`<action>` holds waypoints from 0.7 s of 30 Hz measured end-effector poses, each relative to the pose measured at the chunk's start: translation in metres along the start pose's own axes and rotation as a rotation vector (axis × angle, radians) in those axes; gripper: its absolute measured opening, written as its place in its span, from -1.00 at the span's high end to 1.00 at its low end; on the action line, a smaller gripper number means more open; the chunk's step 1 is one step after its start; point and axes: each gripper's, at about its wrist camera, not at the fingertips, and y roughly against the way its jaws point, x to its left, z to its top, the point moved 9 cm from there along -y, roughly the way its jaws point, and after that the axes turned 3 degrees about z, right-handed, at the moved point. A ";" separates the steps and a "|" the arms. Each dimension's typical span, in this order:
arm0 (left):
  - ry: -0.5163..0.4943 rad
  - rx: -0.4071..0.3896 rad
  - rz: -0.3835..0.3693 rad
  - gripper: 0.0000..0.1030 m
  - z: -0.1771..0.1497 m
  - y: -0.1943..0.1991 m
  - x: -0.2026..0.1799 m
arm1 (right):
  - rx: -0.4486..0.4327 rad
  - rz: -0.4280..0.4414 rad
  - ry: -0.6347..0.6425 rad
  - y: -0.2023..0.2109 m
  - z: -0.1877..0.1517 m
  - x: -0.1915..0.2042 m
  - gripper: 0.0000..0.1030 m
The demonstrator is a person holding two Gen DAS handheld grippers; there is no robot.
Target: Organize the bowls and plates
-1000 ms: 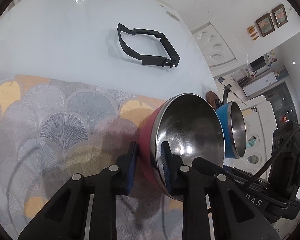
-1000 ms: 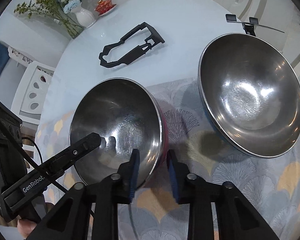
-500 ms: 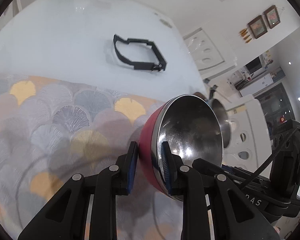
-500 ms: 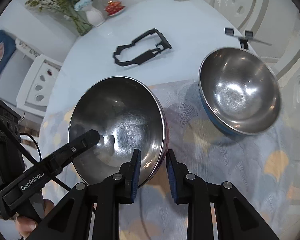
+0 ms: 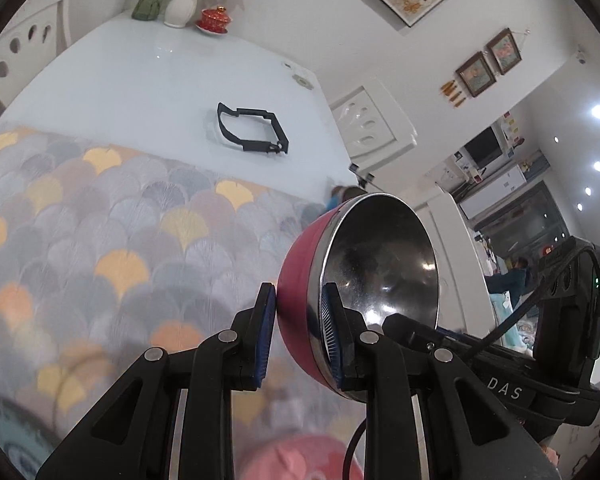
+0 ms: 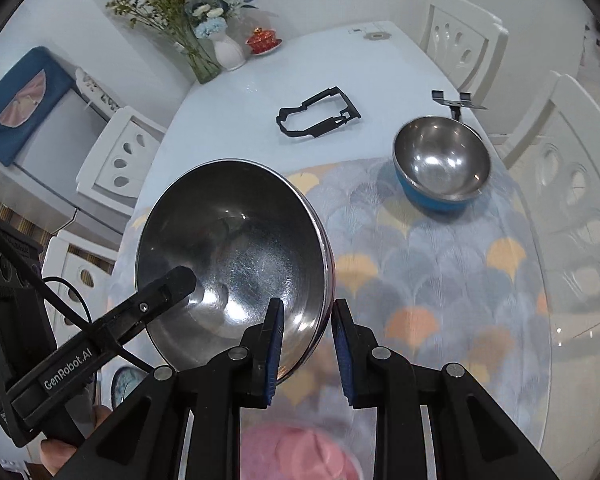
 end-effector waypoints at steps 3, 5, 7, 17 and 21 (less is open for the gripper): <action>-0.025 0.002 0.011 0.60 -0.024 0.016 -0.005 | 0.003 -0.018 -0.010 0.014 -0.028 0.007 0.52; -0.043 0.005 0.022 0.60 -0.040 0.025 -0.008 | 0.012 -0.029 -0.017 0.022 -0.050 0.010 0.52; -0.058 0.014 0.025 0.60 -0.058 0.032 -0.010 | 0.032 -0.039 -0.024 0.026 -0.073 0.011 0.52; -0.077 0.072 0.033 0.60 -0.117 0.044 -0.009 | 0.069 -0.057 -0.071 0.041 -0.139 0.006 0.52; -0.075 0.109 0.042 0.60 -0.135 0.041 -0.007 | 0.084 -0.069 -0.084 0.045 -0.154 0.005 0.52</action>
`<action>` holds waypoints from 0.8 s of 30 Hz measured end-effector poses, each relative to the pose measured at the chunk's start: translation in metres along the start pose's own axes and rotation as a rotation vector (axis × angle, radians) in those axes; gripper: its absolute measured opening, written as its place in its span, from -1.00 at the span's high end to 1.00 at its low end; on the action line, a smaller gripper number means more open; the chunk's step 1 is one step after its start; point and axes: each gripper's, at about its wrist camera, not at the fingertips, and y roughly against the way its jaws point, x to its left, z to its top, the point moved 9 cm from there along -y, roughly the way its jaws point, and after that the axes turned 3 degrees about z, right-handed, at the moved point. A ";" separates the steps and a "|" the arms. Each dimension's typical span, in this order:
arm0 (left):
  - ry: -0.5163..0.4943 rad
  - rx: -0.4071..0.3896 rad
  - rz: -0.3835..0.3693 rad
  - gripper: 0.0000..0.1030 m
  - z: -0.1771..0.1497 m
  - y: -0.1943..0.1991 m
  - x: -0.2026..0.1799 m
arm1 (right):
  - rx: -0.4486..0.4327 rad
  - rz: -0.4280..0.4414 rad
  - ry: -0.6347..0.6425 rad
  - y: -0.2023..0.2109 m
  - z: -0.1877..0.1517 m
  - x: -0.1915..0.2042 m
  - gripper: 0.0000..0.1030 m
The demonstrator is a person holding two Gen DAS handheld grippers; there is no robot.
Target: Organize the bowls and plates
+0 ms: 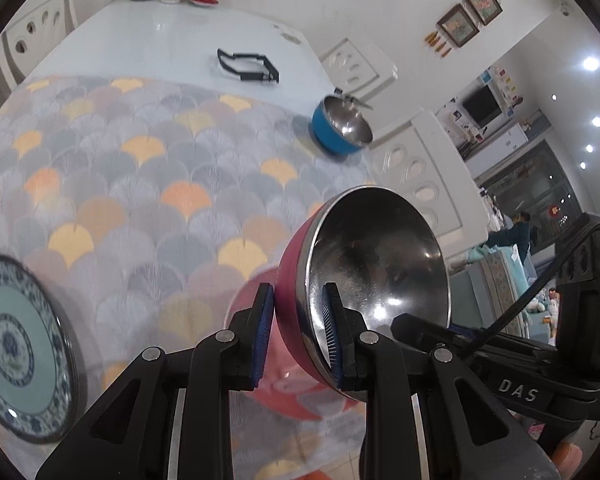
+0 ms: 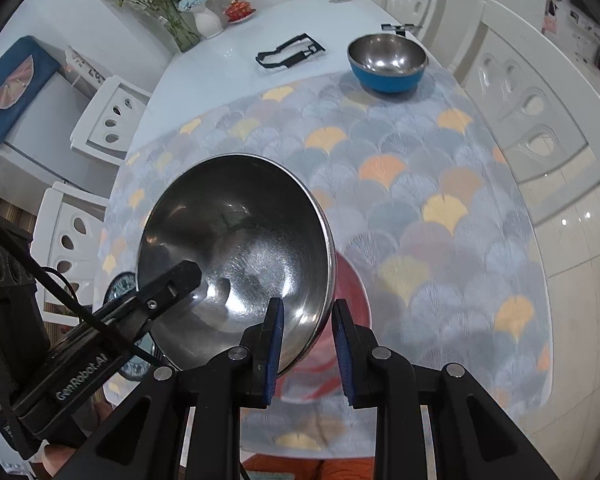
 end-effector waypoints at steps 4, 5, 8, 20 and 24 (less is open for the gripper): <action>-0.002 0.030 0.011 0.60 -0.014 -0.006 0.001 | 0.017 -0.020 -0.005 -0.003 -0.012 -0.004 0.52; -0.005 0.037 0.015 0.60 -0.017 -0.007 0.001 | 0.021 -0.023 -0.007 -0.004 -0.015 -0.005 0.52; -0.016 0.053 0.029 0.60 -0.024 -0.012 0.003 | 0.037 -0.034 -0.009 -0.009 -0.022 -0.007 0.52; -0.051 0.113 0.063 0.60 -0.046 -0.035 0.011 | 0.100 -0.085 -0.021 -0.032 -0.040 -0.018 0.52; -0.065 0.126 0.078 0.60 -0.049 -0.041 0.012 | 0.112 -0.097 -0.028 -0.036 -0.043 -0.020 0.52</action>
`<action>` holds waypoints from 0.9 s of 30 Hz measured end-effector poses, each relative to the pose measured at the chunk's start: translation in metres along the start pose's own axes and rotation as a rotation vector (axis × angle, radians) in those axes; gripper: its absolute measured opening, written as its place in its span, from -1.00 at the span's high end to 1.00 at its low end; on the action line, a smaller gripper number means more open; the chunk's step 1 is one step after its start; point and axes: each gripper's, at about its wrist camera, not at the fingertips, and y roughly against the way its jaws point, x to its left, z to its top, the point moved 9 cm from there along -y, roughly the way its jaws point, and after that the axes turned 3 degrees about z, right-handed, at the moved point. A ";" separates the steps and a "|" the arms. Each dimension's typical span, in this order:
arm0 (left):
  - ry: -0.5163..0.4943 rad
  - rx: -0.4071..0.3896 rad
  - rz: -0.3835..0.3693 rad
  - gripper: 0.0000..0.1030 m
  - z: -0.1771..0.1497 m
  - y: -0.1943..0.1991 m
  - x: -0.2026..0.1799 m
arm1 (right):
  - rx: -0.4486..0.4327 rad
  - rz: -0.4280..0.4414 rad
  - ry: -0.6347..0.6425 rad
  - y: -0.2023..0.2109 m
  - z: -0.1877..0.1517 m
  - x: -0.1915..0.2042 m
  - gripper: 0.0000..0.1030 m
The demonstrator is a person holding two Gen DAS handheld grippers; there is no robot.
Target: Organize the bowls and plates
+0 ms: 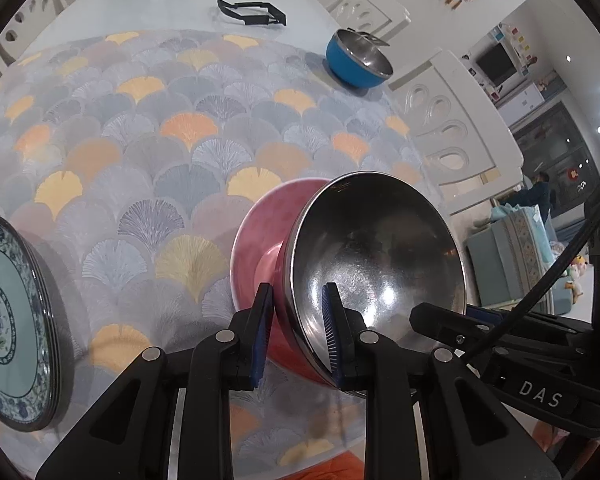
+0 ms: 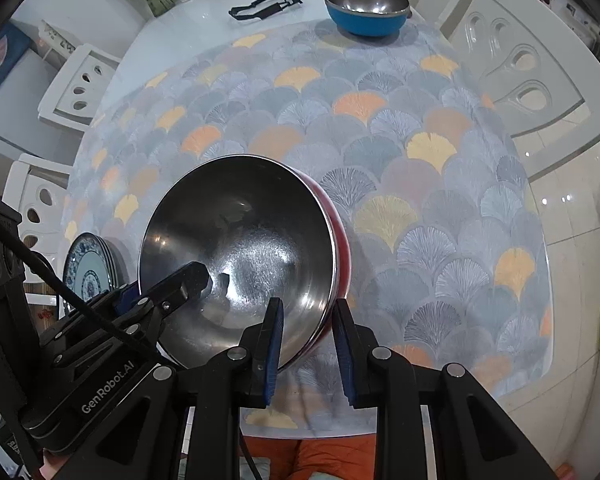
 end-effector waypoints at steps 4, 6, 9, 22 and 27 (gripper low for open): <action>-0.015 0.006 0.018 0.58 -0.001 -0.004 0.001 | 0.005 -0.004 -0.009 -0.003 0.000 -0.001 0.52; -0.030 0.004 0.038 0.56 -0.001 -0.004 0.002 | 0.004 -0.002 -0.011 -0.003 0.000 0.000 0.52; -0.051 -0.004 0.062 0.41 0.002 -0.003 0.004 | 0.005 0.014 -0.016 -0.003 0.000 0.002 0.52; -0.098 -0.011 0.132 0.27 -0.006 0.003 0.028 | 0.007 0.032 0.010 -0.002 -0.004 0.014 0.52; -0.103 -0.021 0.143 0.27 -0.009 0.008 0.026 | 0.002 0.055 0.006 0.003 -0.005 0.018 0.52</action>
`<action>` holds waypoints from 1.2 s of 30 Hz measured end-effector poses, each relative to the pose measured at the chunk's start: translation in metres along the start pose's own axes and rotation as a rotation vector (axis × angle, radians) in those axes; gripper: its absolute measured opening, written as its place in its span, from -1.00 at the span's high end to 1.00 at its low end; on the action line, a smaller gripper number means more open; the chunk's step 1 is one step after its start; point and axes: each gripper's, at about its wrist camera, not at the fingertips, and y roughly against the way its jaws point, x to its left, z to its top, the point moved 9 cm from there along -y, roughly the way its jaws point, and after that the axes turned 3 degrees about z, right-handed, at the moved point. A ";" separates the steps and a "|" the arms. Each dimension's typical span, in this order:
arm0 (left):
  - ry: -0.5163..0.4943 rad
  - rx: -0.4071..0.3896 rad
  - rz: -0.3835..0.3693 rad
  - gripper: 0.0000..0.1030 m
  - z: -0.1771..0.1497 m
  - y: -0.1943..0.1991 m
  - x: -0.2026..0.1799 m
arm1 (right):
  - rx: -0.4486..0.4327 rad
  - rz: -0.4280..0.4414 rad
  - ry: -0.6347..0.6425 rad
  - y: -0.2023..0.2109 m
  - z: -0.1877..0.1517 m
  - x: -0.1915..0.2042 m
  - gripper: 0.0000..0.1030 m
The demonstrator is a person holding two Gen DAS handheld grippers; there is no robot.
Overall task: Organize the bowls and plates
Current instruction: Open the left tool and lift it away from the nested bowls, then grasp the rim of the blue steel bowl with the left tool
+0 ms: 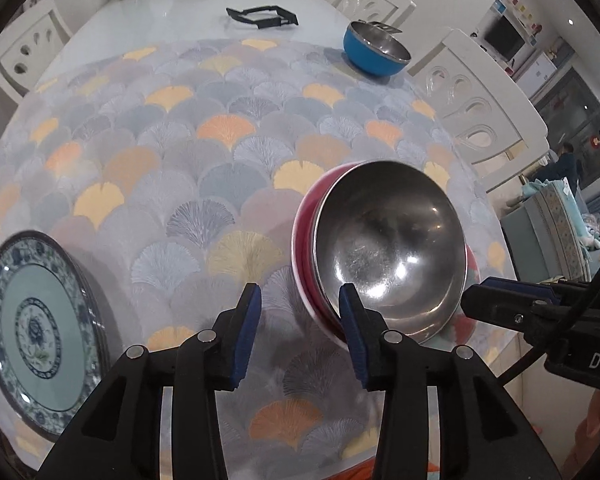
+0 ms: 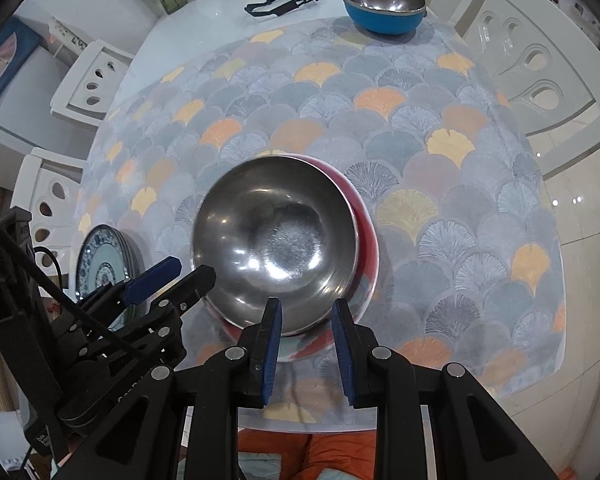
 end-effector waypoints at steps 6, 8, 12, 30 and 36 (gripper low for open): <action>-0.012 -0.084 -0.017 0.27 0.030 0.032 -0.001 | -0.072 0.046 -0.002 0.032 0.015 0.007 0.52; -0.013 -0.114 -0.011 0.27 0.045 0.041 0.000 | -0.088 0.062 -0.004 0.040 0.022 0.006 0.52; -0.030 -0.178 -0.006 0.25 0.087 0.061 -0.006 | -0.116 0.097 -0.033 0.054 0.046 -0.003 0.48; -0.058 -0.153 -0.148 -0.38 0.279 -0.033 -0.081 | -0.212 0.151 -0.200 0.049 0.229 -0.107 -0.13; -0.011 -0.066 -0.238 -0.32 0.315 -0.096 -0.095 | -0.254 0.127 -0.210 0.021 0.285 -0.134 -0.13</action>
